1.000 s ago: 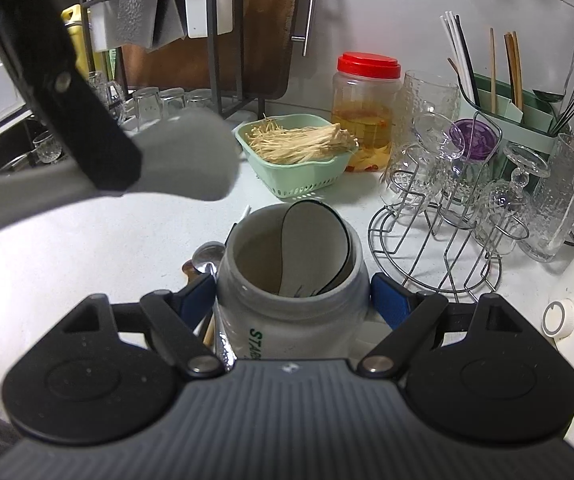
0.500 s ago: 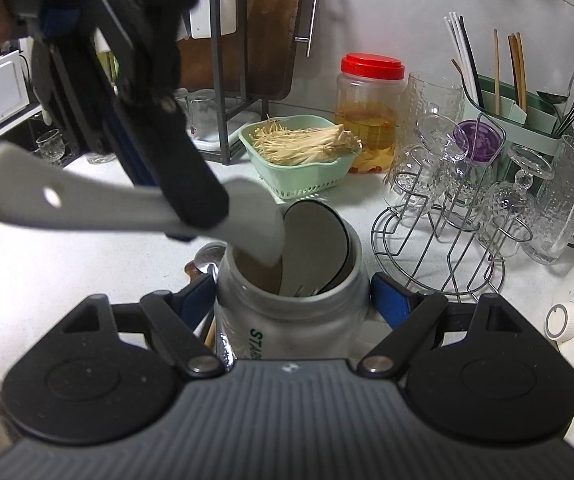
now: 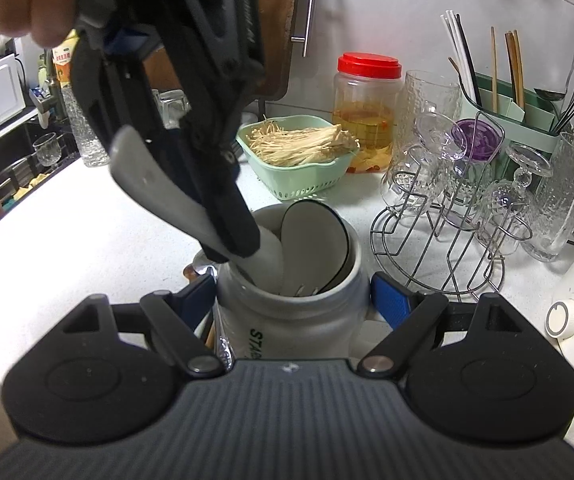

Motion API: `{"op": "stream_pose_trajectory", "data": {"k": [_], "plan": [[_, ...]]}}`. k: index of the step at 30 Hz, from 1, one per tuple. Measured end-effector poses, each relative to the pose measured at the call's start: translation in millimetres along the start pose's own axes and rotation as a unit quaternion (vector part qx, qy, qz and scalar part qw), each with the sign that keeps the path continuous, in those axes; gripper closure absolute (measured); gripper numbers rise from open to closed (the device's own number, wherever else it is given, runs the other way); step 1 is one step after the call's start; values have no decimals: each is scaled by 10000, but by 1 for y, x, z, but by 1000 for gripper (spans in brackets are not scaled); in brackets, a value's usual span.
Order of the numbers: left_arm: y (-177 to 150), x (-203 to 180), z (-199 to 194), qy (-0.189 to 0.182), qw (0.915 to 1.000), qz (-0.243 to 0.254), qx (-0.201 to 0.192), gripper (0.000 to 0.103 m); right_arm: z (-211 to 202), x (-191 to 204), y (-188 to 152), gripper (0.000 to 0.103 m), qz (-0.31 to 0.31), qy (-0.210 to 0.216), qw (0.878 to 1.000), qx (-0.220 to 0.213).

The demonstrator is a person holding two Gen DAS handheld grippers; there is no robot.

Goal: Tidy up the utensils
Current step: 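Lift the white ceramic spoon and lower it into the mug with the left tool, then open the left tool and withdraw it from the mug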

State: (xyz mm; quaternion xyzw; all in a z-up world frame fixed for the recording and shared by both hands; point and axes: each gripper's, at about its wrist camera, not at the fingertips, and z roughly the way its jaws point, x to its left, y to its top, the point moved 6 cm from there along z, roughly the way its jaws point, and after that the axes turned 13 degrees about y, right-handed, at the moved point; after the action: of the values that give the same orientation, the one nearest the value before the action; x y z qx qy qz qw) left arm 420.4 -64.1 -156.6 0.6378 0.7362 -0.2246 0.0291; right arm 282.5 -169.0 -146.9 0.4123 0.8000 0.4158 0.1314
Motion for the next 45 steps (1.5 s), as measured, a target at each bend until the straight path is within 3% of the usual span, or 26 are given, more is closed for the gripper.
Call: {"op": "stream_pose_trajectory", "data": {"k": [19, 24, 26, 32, 45], "plan": [[22, -20, 8, 681, 9966, 401, -223, 95, 3, -1, 2, 16, -40, 3, 10000, -62], [21, -26, 2, 555, 9963, 573, -314, 69, 4, -2, 3, 16, -60, 18, 10000, -46], [18, -32, -4, 612, 9941, 751, -482, 62, 4, -2, 3, 16, -60, 21, 10000, -41], [4, -40, -24, 517, 9882, 1041, -997, 62, 4, -2, 3, 16, -68, 22, 10000, -48], [-37, 5, -67, 180, 9675, 736, -2414, 62, 5, -2, 5, 16, 10, -23, 10000, 0]]}}
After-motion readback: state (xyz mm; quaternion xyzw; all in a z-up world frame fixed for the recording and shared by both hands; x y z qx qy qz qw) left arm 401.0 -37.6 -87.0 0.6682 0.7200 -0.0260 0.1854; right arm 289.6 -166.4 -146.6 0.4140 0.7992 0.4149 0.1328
